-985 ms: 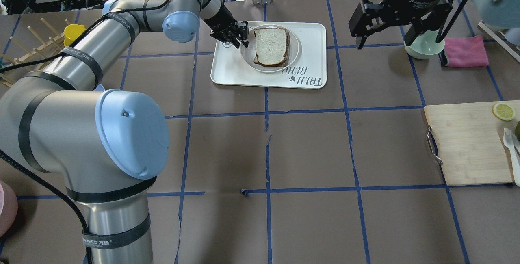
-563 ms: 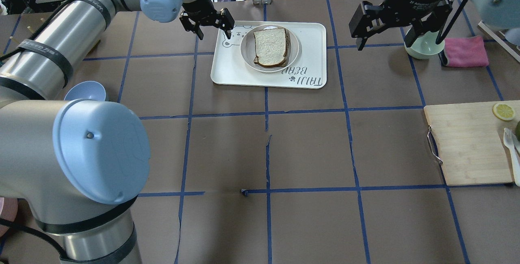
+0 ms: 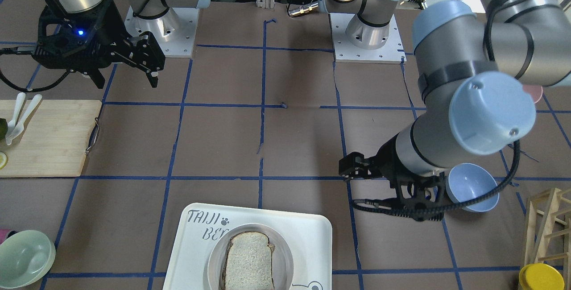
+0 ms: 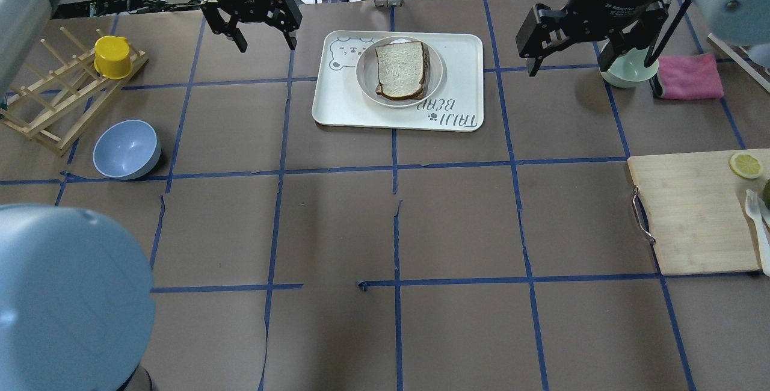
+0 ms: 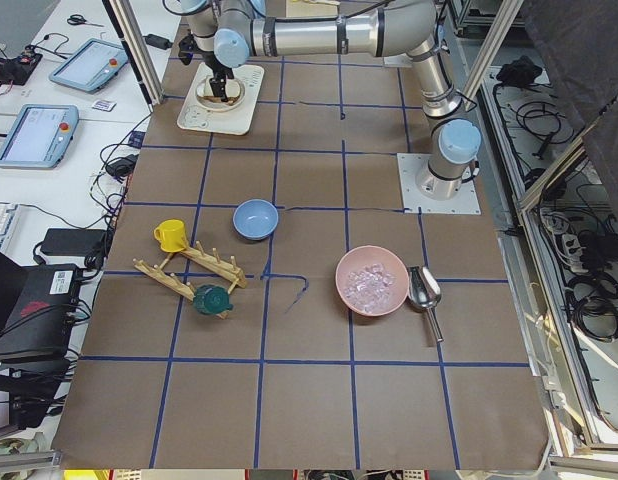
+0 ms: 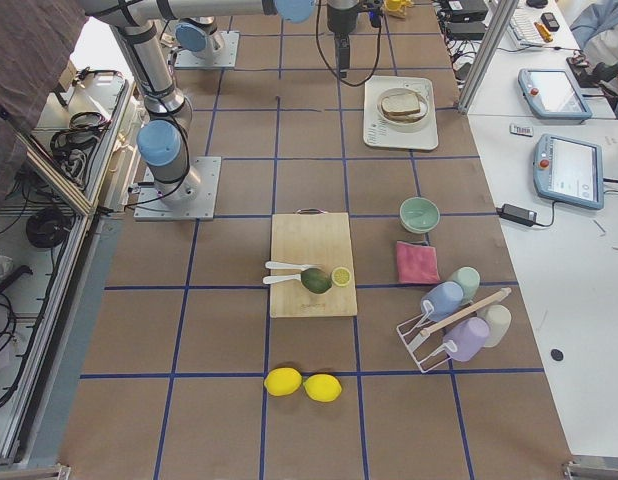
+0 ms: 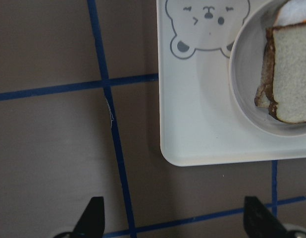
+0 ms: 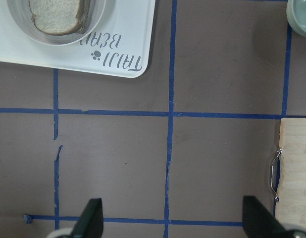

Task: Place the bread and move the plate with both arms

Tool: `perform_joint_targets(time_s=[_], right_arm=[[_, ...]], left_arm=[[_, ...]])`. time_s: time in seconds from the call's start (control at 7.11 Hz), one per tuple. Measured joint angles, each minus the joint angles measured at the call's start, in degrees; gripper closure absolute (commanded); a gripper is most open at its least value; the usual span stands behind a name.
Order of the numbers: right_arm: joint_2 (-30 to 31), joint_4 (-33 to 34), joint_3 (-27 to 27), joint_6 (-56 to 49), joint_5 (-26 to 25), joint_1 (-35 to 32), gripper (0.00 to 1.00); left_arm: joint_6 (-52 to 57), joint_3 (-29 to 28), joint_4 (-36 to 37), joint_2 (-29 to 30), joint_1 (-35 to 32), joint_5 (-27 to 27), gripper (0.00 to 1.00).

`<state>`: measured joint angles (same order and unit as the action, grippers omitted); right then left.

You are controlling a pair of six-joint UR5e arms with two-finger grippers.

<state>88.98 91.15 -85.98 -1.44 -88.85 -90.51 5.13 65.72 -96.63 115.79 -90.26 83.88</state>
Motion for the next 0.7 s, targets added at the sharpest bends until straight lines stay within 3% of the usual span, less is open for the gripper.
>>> perform_joint_targets(time_s=[0.7], right_arm=[[0.0, 2.1, -0.5, 3.2, 0.0, -0.1, 0.0]], left_arm=[[-5.1, 15.6, -2.4, -17.5, 3.5, 0.7, 0.0]])
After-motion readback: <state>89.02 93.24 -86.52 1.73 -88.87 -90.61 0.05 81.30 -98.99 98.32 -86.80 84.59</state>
